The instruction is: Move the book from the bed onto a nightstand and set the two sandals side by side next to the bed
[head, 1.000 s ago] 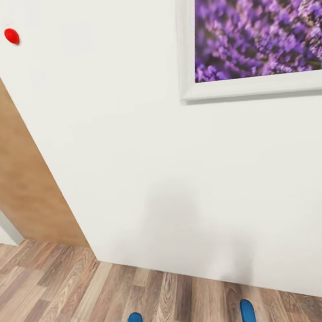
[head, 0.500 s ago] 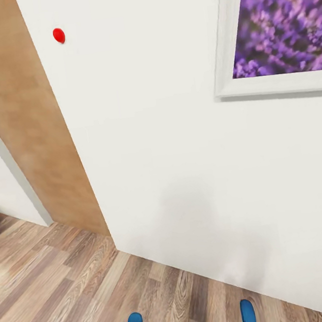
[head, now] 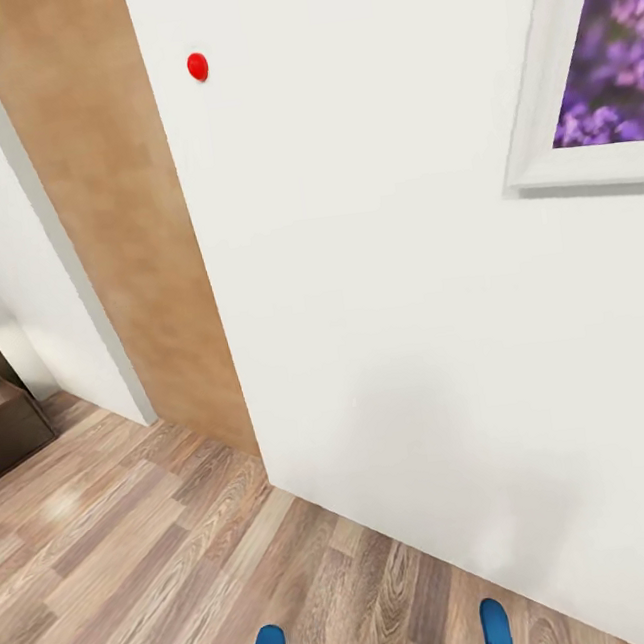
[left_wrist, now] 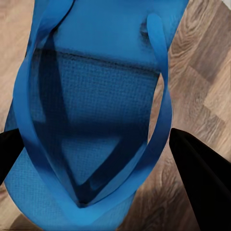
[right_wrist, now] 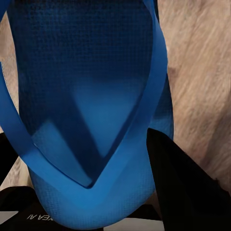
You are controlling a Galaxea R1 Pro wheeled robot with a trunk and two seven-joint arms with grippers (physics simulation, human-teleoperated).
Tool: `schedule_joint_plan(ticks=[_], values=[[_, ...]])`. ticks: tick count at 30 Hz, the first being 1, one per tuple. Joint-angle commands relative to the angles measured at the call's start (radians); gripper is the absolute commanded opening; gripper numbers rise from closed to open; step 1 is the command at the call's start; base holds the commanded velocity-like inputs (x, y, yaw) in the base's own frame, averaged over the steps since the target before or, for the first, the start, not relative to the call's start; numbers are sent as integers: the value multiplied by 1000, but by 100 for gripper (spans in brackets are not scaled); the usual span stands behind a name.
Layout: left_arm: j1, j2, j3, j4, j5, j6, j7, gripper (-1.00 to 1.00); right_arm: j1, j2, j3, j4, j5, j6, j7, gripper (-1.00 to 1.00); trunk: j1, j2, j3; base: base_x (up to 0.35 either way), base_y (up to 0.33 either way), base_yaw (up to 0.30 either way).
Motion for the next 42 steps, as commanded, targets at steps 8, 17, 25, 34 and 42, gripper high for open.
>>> schedule_joint_plan(ticks=[8, 17, 25, 34, 42], values=[[-1, 0, -8, 2, 10, -4, -3, -100, -1, -1, -2, 2, -10, 6, 5, -100, 0, 0, -1, 0, 0, 294], [-1, 0, -8, 2, 10, -4, -3, -100, -1, 0, -2, 2, -10, 6, 5, -100, 0, 0, -1, 0, 0, 294], [-1, 0, -8, 2, 10, -4, -3, -100, -1, 1, -2, 2, -10, 6, 5, -100, 0, 0, -1, 0, 0, 294], [-1, -1, -8, 2, 10, -4, -3, -100, -1, 0, -2, 2, -10, 6, 5, -100, 0, 0, -1, 0, 0, 294], [-1, 0, -8, 2, 10, -4, -3, -100, -1, 1, -2, 2, -10, 6, 5, -100, 0, 0, -1, 0, 0, 294]])
